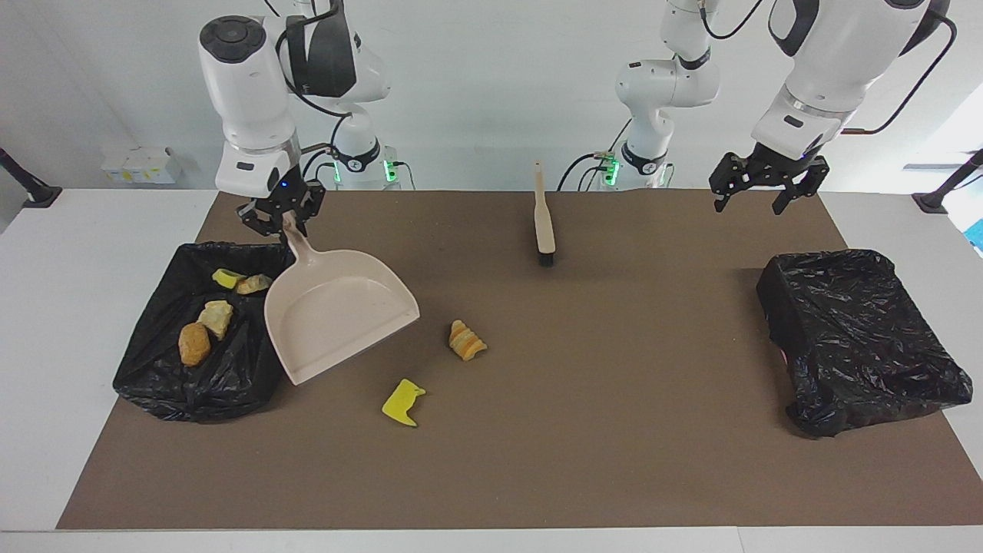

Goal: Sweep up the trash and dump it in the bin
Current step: 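Lift the emptied dustpan with the right gripper away from the bin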

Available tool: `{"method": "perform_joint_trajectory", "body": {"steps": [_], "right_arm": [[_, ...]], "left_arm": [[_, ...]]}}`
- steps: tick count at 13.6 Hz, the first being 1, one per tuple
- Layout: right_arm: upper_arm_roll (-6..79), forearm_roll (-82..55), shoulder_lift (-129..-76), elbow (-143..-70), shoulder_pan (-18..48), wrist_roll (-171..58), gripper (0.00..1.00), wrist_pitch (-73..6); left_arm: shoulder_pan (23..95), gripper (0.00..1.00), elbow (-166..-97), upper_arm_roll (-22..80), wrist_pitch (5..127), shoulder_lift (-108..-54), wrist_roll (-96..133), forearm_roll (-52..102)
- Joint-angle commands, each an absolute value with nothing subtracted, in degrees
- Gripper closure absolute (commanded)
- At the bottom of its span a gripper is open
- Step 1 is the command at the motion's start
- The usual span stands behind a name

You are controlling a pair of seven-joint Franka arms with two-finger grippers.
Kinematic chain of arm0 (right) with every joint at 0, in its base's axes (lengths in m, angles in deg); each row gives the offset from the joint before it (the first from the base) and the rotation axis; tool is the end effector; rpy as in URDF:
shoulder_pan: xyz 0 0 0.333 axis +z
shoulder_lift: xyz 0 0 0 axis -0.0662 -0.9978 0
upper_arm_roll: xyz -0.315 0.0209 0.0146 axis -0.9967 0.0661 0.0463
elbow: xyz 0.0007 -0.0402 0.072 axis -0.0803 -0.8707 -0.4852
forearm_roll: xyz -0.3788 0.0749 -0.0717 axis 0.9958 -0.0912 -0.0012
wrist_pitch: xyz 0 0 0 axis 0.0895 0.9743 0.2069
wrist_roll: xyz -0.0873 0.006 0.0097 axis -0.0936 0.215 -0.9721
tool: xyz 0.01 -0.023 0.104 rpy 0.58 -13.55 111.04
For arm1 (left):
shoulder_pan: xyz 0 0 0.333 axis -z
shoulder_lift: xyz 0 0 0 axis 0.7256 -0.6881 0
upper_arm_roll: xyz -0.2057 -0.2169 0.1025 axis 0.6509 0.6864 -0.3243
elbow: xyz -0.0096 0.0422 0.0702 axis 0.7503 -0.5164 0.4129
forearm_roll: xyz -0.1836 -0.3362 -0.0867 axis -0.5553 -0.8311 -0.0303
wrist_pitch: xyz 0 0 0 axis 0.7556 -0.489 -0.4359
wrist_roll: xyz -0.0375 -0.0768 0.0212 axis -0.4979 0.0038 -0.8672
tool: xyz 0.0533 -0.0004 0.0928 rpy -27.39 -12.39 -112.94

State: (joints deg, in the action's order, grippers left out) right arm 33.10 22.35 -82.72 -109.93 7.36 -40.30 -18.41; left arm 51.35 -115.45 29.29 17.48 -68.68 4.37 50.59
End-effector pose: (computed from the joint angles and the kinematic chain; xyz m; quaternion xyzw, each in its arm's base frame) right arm 0.5331 0.0643 0.5460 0.9584 0.2814 -0.0099 0.0468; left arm 0.5356 -0.0777 0.6254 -0.9980 0.0631 0.0018 0.0043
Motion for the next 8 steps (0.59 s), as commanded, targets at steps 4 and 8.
{"method": "perform_joint_trajectory", "body": {"steps": [4, 8], "right_arm": [[32.8, 13.2, -87.5, -106.1, 13.8, -63.7, 1.0, -19.2], [32.8, 12.4, -91.2, -104.7, 19.3, -75.7, 1.0, -24.3]], "left_arm": [[49.4, 0.0, -115.2, 29.6, 17.3, -68.3, 4.7, 50.8], [49.4, 0.0, -115.4, 29.6, 17.3, -68.3, 4.7, 50.8]]}}
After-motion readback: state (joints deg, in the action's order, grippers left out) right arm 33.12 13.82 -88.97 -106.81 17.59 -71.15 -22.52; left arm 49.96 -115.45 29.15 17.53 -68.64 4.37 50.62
